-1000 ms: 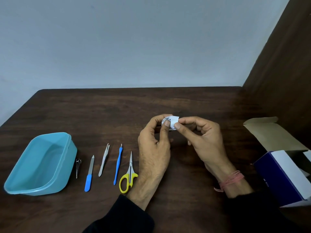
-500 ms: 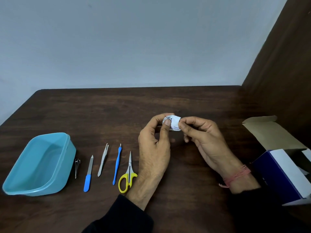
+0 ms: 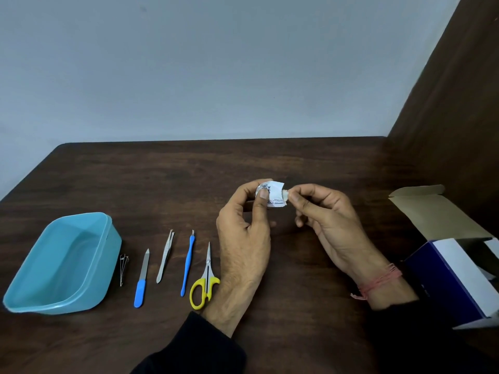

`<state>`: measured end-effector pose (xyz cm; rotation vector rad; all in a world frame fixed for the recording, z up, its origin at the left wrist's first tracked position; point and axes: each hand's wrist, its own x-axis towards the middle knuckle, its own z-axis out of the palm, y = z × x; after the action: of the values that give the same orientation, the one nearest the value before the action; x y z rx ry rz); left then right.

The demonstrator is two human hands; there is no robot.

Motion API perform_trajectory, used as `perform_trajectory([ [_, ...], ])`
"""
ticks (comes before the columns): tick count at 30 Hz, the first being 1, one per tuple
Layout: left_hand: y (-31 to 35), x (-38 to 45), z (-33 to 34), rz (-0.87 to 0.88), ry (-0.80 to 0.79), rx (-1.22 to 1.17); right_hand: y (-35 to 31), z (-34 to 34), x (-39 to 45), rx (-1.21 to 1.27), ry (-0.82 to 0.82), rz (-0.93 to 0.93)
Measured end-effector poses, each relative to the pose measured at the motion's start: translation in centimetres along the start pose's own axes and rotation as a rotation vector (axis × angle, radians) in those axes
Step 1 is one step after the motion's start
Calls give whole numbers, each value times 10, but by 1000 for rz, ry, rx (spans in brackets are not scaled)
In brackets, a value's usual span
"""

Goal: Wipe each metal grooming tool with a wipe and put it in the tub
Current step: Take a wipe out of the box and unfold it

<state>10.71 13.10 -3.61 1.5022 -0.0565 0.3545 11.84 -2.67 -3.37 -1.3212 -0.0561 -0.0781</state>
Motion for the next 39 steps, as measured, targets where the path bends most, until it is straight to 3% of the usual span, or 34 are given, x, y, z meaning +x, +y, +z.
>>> perform_trajectory([
  [9,2,-4,-1,45,65,65,-8,0,1,154,86,78],
  [13,2,-6,1,44,13,151,-9,-3,2,129,211,27],
  [19,-8,-4,6,-17,-107,392,-9,-14,2,93,322,-60],
  [24,-10,3,26,79,-192,694,-11,-20,1,110,376,-80],
  [30,-6,4,40,185,-247,1063,-10,-26,3,99,368,-84],
  [39,-3,6,36,115,-273,1077,-3,-25,4,3,325,-87],
])
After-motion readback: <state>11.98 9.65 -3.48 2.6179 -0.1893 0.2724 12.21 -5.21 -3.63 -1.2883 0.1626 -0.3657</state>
